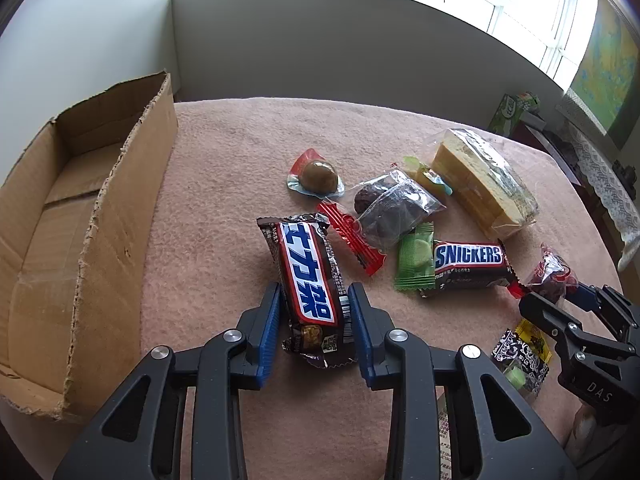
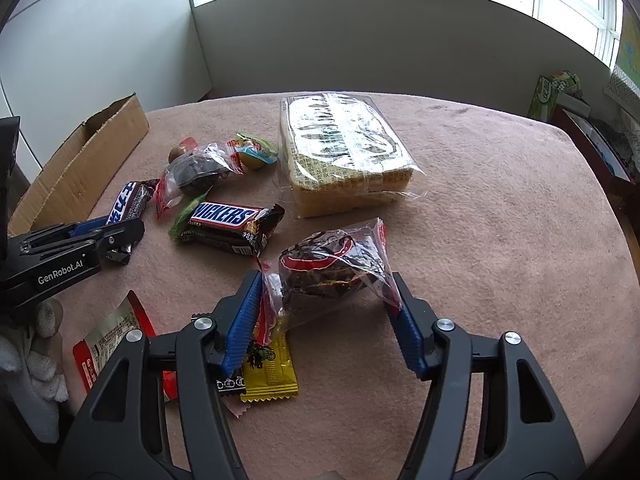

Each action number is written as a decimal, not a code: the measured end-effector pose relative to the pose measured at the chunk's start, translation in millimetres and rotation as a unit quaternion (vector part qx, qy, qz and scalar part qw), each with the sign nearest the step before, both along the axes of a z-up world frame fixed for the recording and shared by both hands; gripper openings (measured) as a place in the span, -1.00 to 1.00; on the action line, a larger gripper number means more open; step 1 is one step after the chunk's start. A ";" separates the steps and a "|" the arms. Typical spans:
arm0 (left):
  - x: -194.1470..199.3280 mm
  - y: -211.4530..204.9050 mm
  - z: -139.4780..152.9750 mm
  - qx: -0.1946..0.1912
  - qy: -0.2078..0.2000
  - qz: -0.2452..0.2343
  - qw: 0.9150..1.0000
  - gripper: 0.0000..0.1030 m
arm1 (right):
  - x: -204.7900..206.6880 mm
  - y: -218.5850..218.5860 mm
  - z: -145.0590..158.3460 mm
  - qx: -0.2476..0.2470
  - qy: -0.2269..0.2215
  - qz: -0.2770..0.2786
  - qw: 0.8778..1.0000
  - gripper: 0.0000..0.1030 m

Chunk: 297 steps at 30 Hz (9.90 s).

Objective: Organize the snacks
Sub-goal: 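Reach both tools toward the snacks and close them on their items, then carry the Snickers bar with the left tool into the box while the right tool carries the bagged pastry there, then open both tools over the box and pull them back to the table, then grasp the red-and-white pouch with the left tool while the right tool grasps a Snickers bar, then carry the pouch with the left tool into the box while the right tool carries the Snickers there, then open both tools in the box and pull them back to the table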

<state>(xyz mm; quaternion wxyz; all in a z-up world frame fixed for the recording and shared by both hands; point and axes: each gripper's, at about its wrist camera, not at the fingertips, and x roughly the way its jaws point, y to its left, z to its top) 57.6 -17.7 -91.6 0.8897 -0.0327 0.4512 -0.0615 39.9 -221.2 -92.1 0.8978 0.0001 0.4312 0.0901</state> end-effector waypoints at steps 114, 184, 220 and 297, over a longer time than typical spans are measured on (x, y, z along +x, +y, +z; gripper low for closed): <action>-87.3 103.8 64.8 -0.044 -0.127 0.022 0.991 0.15 | -5.4 78.1 64.8 0.006 -0.085 0.082 0.993 0.76; -72.5 -24.9 -17.0 0.028 -0.021 -0.162 0.986 0.52 | 61.5 64.7 -5.8 -0.032 0.045 0.196 0.979 0.04; -75.0 -0.6 -2.6 0.003 -0.030 -0.123 0.992 0.19 | 53.5 60.9 -0.7 -0.015 0.033 0.164 0.986 -0.12; -60.1 177.3 54.0 -0.017 -0.114 0.077 0.990 0.32 | 111.8 306.8 63.7 0.040 -0.043 0.207 0.977 0.54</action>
